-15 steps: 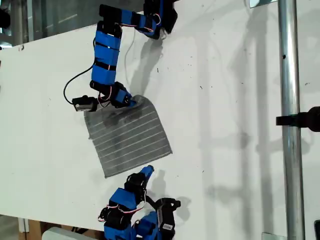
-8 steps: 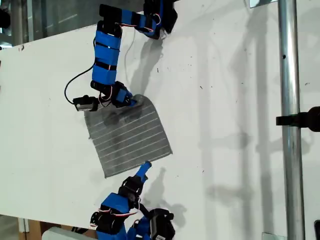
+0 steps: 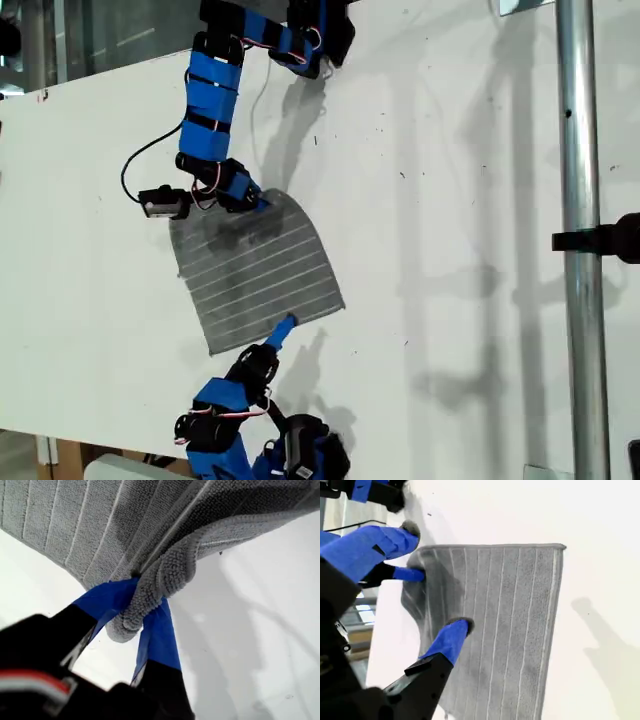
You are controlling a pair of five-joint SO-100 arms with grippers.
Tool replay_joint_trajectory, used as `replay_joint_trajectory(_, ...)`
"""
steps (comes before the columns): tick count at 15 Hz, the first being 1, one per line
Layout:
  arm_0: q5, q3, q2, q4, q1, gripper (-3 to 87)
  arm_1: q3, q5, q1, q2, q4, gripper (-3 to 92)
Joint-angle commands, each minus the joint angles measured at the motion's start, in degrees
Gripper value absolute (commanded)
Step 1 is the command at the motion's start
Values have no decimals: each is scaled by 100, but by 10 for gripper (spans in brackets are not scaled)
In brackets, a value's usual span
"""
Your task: Grasp corners of a towel and fold twice.
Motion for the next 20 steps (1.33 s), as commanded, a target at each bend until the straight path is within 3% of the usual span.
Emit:
replay_joint_trajectory(1, 35, 123, -26, -97, -220, 297, -35, 44, -88, 431, 0, -2)
replay_joint_trajectory(3, -185, 598, -246, -721, -237, 292, -44, 44, -88, 439, 9, -2)
replay_joint_trajectory(8, -940, 510, -1652, -1441, 220, 287, -35, 44, -114, 501, 53, -2)
replay_joint_trajectory(14, -1925, -1222, -4254, -519, 712, 302, -18, 35, -149, 545, 26, -2)
replay_joint_trajectory(17, -2004, -1819, -4922, -483, 703, 294, 18, 44, -176, 633, 26, -2)
replay_joint_trajectory(20, -2153, -1942, -5133, -580, 615, 146, 158, 44, -202, 870, 35, -2)
